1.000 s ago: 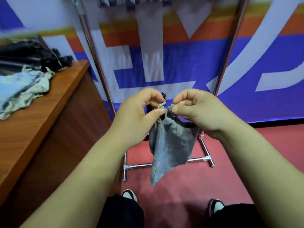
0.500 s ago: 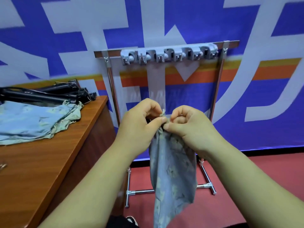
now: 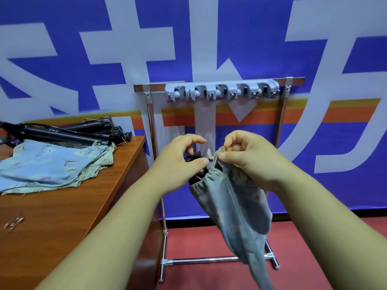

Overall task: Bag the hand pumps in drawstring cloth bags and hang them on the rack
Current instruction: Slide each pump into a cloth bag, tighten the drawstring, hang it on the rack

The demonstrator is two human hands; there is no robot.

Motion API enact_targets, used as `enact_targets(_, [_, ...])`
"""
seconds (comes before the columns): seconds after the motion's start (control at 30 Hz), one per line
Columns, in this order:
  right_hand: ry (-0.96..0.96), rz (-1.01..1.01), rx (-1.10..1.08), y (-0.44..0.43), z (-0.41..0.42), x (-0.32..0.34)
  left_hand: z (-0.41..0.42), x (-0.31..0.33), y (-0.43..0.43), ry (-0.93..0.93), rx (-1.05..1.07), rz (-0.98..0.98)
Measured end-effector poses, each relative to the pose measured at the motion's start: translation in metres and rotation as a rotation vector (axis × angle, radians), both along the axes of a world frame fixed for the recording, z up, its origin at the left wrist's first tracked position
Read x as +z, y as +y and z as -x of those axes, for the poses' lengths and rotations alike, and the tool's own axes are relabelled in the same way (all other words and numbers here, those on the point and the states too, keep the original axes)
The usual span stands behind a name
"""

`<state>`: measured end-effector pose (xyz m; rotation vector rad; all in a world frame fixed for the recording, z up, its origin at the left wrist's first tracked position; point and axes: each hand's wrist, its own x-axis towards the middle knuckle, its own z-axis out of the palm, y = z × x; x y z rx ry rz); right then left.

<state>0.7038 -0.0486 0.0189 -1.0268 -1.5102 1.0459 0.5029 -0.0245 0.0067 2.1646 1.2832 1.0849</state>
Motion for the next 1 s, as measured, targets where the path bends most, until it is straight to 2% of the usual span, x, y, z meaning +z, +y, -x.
enact_targets(0.07, [0.053,0.004,0.013,0.002,0.002,0.005,0.0,0.003,-0.003,0.045,-0.012,0.012])
enact_targets(0.17, [0.016,-0.034,0.001,0.003,0.004,0.014,-0.001,0.007,-0.007,0.027,-0.041,0.055])
enact_targets(0.3, [-0.065,-0.093,-0.003,0.005,0.006,0.023,-0.002,0.021,-0.009,-0.197,-0.099,0.277])
enact_targets(0.37, [-0.076,-0.124,-0.009,0.005,0.007,0.027,-0.004,0.028,-0.01,-0.203,-0.103,0.309])
enact_targets(0.53, [-0.05,-0.141,0.027,0.01,0.012,0.03,-0.004,0.036,-0.003,-0.095,-0.055,0.23])
enact_targets(0.7, [-0.054,-0.171,0.014,0.016,0.008,0.032,0.005,0.046,-0.001,-0.086,-0.054,0.188])
enact_targets(1.0, [-0.042,-0.148,0.158,0.03,0.014,0.016,0.017,0.054,0.012,0.072,-0.055,0.014])
